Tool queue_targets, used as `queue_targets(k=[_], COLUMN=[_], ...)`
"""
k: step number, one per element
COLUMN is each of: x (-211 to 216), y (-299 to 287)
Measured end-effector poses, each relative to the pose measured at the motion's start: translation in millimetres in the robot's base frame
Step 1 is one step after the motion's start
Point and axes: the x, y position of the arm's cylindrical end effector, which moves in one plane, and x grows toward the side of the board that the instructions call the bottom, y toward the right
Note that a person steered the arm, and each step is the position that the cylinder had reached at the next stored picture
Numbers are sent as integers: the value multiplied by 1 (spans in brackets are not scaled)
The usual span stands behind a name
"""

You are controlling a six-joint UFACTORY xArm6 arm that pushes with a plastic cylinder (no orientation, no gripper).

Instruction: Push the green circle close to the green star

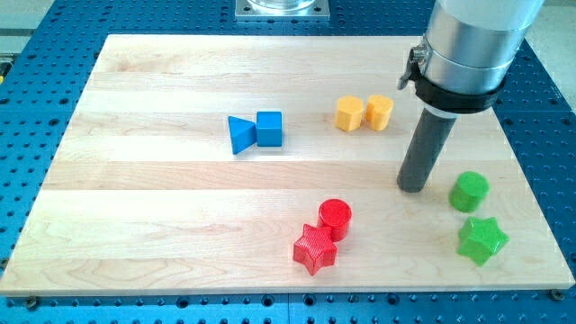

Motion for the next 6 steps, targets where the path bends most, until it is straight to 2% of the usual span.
queue_targets(k=[1, 2, 4, 6], x=[-22, -20, 54, 54], y=[15, 58, 33, 7])
